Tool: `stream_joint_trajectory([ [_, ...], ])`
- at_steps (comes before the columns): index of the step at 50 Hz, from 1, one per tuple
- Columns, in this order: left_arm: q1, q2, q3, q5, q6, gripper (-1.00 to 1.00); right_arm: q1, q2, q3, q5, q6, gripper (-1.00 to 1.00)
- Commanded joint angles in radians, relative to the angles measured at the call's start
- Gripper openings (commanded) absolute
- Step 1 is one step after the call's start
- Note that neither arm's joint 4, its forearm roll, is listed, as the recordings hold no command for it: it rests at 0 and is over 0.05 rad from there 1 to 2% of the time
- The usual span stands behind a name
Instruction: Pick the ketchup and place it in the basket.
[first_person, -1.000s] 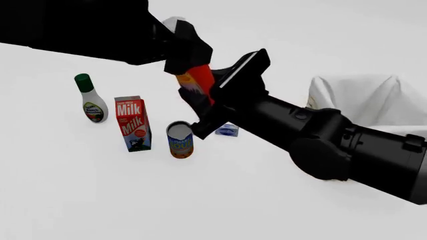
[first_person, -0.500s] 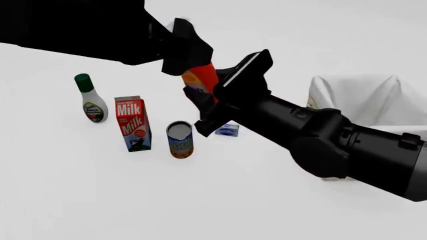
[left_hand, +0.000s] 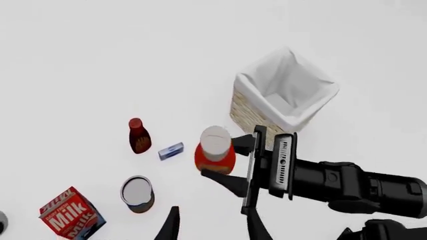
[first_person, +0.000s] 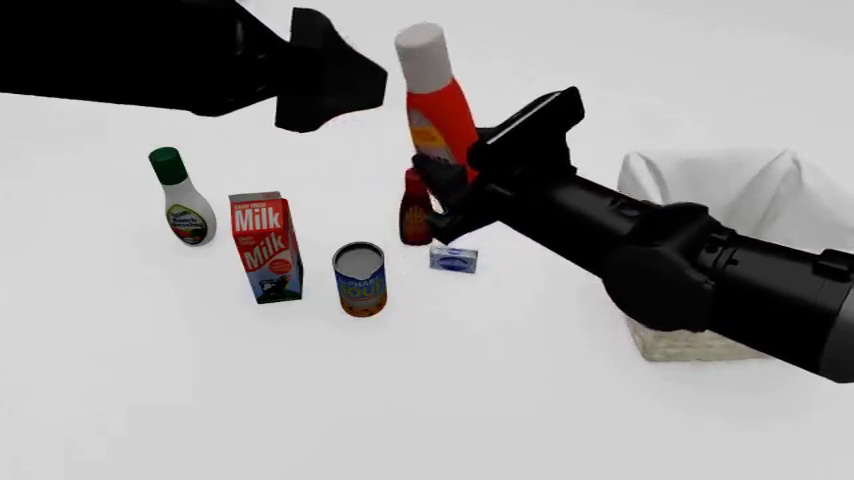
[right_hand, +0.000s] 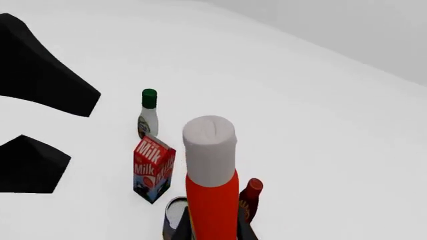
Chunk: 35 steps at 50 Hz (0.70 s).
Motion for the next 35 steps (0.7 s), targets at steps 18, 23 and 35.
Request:
stream_joint_trajectory([
  [18,0.123,-0.123,0.344,-0.251,0.003,1.0,-0.174,-0.049,-0.052,0.047,0.031,-1.0],
  [23,0.145,-0.165,0.491,-0.362,-0.031,1.0,-0.199,-0.059,-0.059,0.06,0.028,-1.0],
  [35,0.248,-0.246,0.692,-0.563,-0.057,1.0,-0.261,-0.075,-0.067,0.07,0.041,-1.0],
])
